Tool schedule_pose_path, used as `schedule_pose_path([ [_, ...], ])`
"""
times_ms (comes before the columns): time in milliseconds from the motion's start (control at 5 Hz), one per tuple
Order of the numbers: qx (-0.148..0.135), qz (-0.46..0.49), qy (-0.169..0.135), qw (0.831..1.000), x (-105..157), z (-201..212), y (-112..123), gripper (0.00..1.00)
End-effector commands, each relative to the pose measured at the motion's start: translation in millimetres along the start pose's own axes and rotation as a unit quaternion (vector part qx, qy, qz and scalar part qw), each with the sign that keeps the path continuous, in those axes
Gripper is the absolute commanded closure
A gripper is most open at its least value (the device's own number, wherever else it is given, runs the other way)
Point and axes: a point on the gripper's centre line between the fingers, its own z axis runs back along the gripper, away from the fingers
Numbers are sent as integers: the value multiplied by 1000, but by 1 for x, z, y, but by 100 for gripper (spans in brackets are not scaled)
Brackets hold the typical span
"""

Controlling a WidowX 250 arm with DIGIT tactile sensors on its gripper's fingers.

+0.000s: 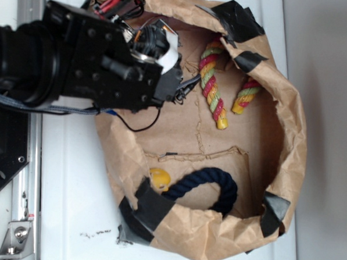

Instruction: Grab the silver keys.

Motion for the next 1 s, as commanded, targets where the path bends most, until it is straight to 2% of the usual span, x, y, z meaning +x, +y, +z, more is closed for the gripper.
schedule_pose_path([
  [0, 22, -19, -24, 999, 11, -26, 6, 0],
  [400, 40, -14, -21, 999, 17, -33, -7, 0],
  [600, 36, -1, -13, 999, 19, -34, -8, 100],
  [800, 33, 5, -13, 999, 19, -33, -8, 100],
])
